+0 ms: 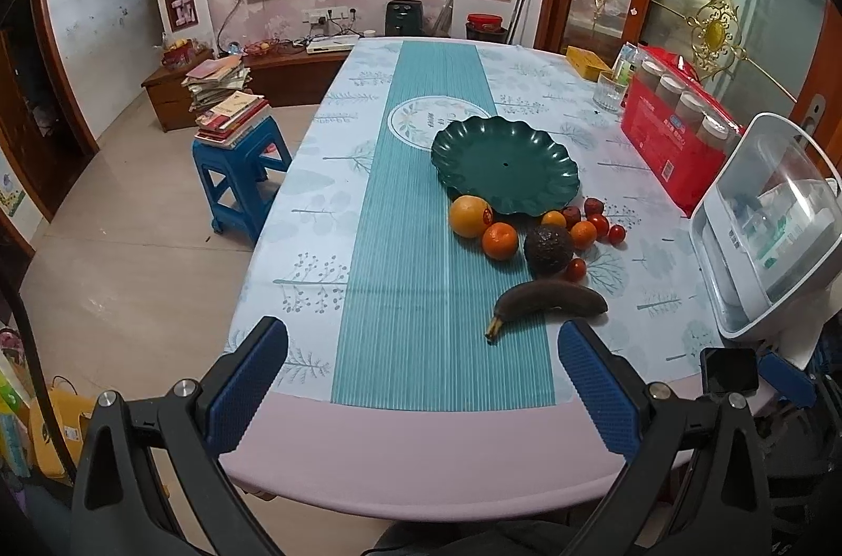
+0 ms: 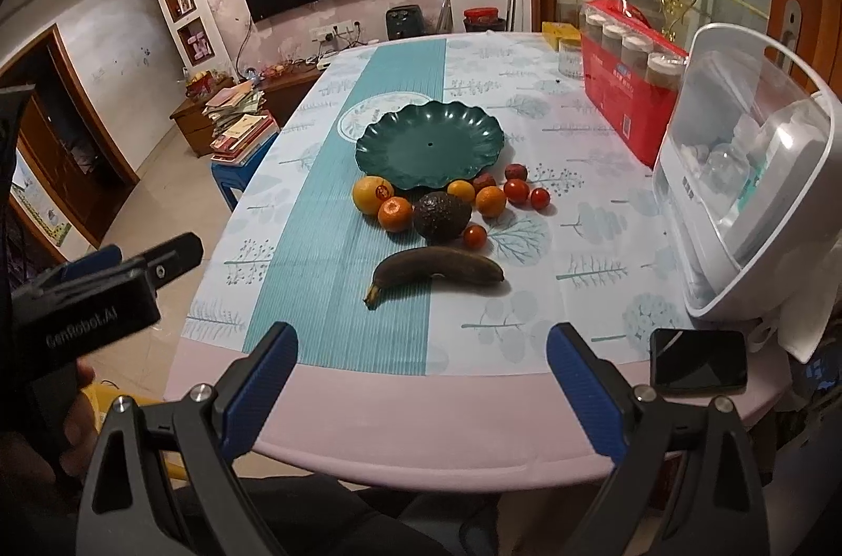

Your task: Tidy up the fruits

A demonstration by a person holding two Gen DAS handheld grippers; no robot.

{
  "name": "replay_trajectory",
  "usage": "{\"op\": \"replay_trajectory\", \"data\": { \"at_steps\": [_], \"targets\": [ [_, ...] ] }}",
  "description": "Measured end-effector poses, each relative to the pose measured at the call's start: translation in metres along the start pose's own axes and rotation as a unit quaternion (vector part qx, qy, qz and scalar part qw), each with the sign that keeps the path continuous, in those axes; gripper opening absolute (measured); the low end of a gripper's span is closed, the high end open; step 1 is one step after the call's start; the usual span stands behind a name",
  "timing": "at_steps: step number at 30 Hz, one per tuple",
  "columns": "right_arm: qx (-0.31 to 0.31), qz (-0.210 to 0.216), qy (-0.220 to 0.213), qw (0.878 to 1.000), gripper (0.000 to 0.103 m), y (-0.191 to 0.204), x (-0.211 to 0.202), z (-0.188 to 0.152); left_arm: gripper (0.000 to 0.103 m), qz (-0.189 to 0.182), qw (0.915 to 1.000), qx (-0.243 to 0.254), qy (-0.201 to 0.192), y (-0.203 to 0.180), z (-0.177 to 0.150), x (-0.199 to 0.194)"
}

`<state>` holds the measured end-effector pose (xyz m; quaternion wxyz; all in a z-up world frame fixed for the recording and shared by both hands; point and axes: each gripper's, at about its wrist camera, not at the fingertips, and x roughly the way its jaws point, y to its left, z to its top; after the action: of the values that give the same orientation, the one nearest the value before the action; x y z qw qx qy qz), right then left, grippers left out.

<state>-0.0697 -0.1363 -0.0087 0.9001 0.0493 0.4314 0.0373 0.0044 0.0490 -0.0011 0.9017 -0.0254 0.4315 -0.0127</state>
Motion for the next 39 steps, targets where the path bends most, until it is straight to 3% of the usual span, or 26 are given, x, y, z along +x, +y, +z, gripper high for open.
{"op": "replay_trajectory", "data": {
  "at_steps": [8, 17, 31, 39],
  "targets": [
    [-0.049, -0.023, -0.004, 0.999, 0.096, 0.012, 0.014, -0.002, 0.102, -0.019, 0.9997, 0.0, 0.016, 0.006, 0.012, 0.02],
    [-0.103, -0.046, 0.027, 0.993, 0.096, 0.013, 0.048, 0.011, 0.102, -0.026, 0.9987, -0.01, 0.044, 0.003, 0.033, 0.057],
    [-0.182, 0.003, 0.091, 0.979, 0.096, 0.001, 0.148, 0.035, 0.102, -0.016, 0.9932, -0.004, 0.116, -0.018, 0.082, 0.153],
    [-0.266, 0.031, 0.104, 0.958, 0.09, 0.003, 0.197, 0.033, 0.102, -0.001, 0.987, -0.018, 0.16, -0.023, 0.099, 0.218]
  ]
}}
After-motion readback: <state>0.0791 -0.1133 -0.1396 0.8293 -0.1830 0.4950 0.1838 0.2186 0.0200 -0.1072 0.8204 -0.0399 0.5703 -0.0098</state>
